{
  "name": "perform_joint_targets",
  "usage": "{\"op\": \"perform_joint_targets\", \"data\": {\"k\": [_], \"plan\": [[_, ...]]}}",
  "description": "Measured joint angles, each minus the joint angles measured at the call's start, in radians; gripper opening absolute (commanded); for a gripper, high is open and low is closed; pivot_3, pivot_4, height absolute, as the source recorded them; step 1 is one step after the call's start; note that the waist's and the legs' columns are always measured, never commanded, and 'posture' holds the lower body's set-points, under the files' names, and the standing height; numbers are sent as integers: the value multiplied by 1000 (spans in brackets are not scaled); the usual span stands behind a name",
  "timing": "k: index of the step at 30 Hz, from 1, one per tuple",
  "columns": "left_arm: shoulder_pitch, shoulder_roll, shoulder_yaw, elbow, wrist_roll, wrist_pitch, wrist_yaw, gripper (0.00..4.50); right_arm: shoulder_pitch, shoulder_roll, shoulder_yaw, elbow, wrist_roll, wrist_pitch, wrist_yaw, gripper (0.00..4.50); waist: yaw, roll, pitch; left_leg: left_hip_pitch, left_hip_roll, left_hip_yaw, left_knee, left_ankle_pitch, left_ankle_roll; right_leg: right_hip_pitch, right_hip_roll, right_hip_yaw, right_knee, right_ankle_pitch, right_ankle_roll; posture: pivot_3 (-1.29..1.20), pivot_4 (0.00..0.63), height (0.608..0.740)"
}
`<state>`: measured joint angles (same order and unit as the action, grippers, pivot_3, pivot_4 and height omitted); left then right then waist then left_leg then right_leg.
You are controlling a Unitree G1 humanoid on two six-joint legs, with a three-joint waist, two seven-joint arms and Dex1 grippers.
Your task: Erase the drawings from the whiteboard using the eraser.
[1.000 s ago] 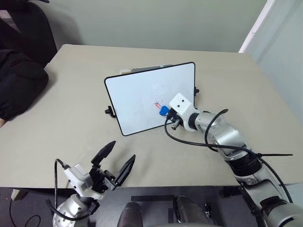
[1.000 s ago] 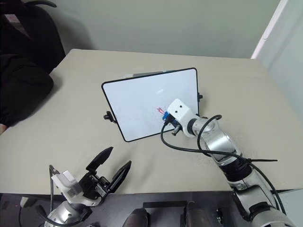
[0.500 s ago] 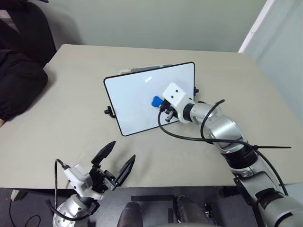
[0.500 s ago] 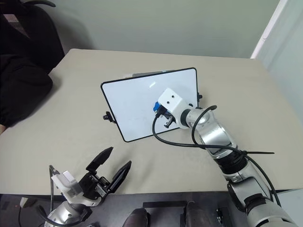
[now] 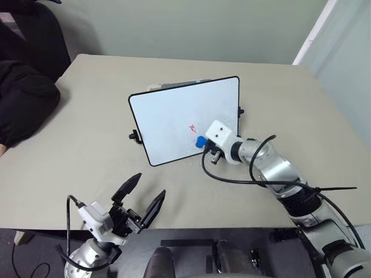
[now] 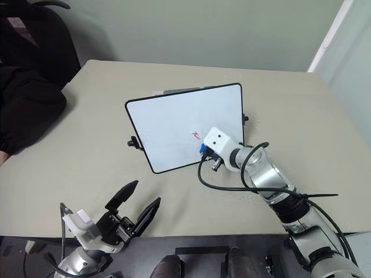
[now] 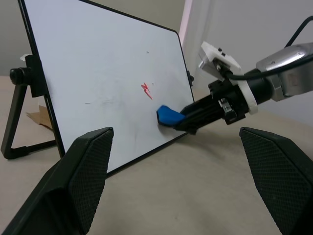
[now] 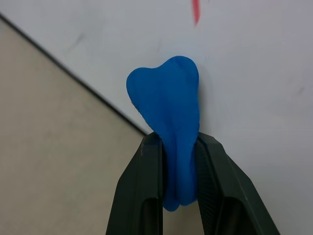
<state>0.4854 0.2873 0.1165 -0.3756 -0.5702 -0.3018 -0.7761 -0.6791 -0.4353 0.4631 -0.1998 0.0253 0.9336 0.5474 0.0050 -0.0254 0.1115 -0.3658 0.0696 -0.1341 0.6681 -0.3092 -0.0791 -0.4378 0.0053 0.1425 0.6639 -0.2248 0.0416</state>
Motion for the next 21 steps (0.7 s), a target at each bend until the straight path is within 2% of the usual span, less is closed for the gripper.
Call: {"op": "perform_joint_targets", "data": {"k": [14, 21], "plan": [[2, 0, -3, -1, 2, 0, -2, 4500, -136, 79, -50, 98, -3, -66, -17, 748, -2, 0, 0, 0, 0, 0, 0, 0, 0, -1, 0, 0, 0, 1, -2, 0, 150, 740], [1, -2, -5, -1, 2, 0, 0, 4500, -81, 47, -46, 81, -23, -80, -11, 748, 3, 0, 0, 0, 0, 0, 0, 1, 0, 1, 0, 0, 0, 5, -8, 0, 150, 740]]}}
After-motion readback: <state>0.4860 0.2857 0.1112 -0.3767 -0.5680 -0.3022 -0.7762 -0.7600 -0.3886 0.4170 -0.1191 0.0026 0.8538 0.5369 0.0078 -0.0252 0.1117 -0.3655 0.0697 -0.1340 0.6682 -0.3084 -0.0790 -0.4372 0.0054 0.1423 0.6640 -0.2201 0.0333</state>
